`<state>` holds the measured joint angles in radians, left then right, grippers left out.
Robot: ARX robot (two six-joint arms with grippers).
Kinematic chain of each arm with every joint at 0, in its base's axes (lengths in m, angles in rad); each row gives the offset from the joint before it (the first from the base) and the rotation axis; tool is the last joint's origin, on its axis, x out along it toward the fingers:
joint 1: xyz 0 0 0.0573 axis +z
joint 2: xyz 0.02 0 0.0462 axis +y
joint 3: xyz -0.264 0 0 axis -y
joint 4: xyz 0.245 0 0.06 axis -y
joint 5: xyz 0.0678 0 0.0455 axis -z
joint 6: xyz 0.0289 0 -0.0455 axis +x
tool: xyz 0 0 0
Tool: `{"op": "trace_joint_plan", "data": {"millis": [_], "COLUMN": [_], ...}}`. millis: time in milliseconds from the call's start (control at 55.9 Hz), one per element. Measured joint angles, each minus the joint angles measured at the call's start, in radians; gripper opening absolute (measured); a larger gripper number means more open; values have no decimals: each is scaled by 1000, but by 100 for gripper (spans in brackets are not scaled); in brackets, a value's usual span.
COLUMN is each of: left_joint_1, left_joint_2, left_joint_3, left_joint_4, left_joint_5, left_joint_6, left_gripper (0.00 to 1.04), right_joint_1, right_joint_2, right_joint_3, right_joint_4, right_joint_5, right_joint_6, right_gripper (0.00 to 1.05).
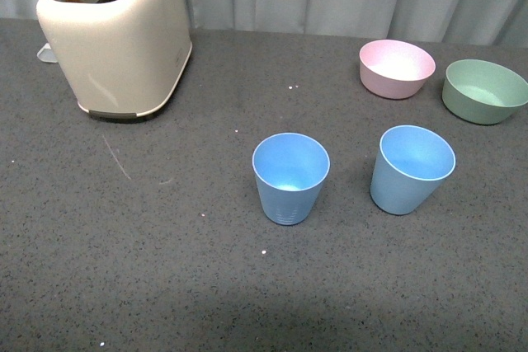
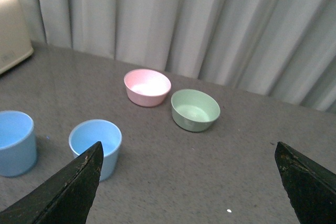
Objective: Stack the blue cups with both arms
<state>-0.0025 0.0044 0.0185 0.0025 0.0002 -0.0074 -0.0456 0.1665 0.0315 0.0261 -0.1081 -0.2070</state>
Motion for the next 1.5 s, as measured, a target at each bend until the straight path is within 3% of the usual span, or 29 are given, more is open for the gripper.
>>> {"op": "trace_joint_plan", "data": {"millis": [161, 304, 554, 1019, 1502], "left_joint_1": [0, 0, 0, 0, 0], "left_joint_2": [0, 0, 0, 0, 0], "left_joint_3": [0, 0, 0, 0, 0], "left_joint_4": [0, 0, 0, 0, 0], "left_joint_5": [0, 0, 0, 0, 0], "left_joint_6": [1, 3, 2, 3, 3], "left_gripper": [100, 98, 98, 98, 98], "right_joint_1": [16, 52, 134, 237, 252], "right_joint_2": [407, 753, 1254, 1703, 1758], "right_joint_3": [72, 187, 442, 809, 857], "right_joint_4": [226, 308, 231, 77, 31], "right_joint_5": [18, 37, 58, 167, 186], "right_joint_6": [-30, 16, 132, 311, 352], "right_gripper": [95, 95, 95, 95, 29]}}
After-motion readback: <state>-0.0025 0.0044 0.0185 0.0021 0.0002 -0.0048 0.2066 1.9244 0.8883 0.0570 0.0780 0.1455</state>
